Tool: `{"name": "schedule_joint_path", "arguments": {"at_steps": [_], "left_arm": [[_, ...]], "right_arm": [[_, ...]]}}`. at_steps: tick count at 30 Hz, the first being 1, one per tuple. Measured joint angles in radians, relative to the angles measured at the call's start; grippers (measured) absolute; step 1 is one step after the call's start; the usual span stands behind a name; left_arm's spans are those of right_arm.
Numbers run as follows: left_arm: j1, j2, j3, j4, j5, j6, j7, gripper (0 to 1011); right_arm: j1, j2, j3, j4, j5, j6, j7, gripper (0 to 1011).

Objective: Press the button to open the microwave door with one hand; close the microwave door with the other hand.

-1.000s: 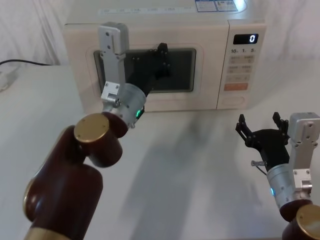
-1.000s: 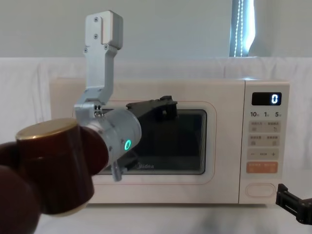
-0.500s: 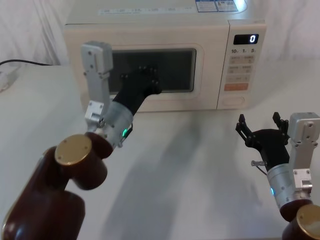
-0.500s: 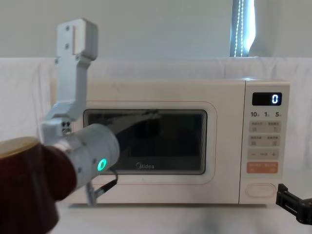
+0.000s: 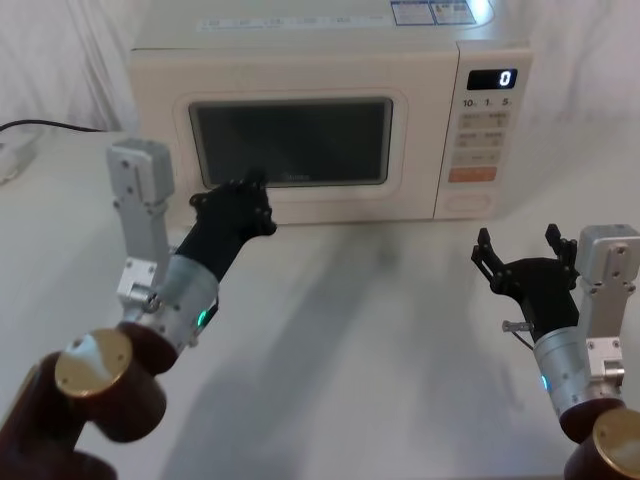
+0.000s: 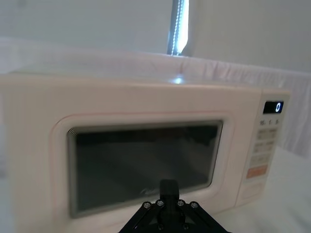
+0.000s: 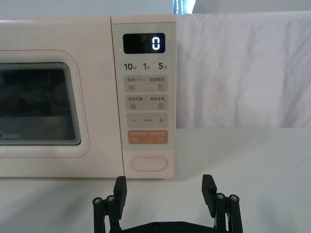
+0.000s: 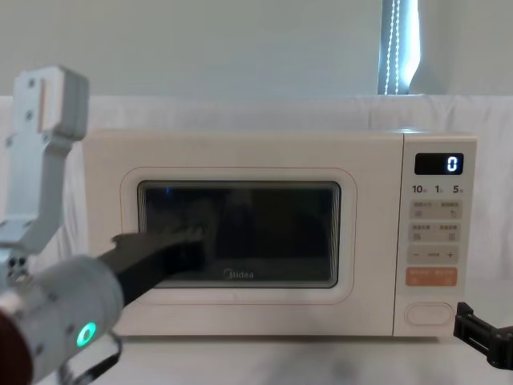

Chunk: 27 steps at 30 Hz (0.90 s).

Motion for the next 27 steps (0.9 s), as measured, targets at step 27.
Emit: {"name": "schedule_joint_path", "arguments": {"at_steps": [27], "left_arm": [[0.222, 0.039, -0.125, -0.110, 0.025, -0.018, 0.070, 0]], "right_arm": [[0.000, 0.000, 0.000, 0.000, 0.000, 0.000, 0.000, 1002]]}}
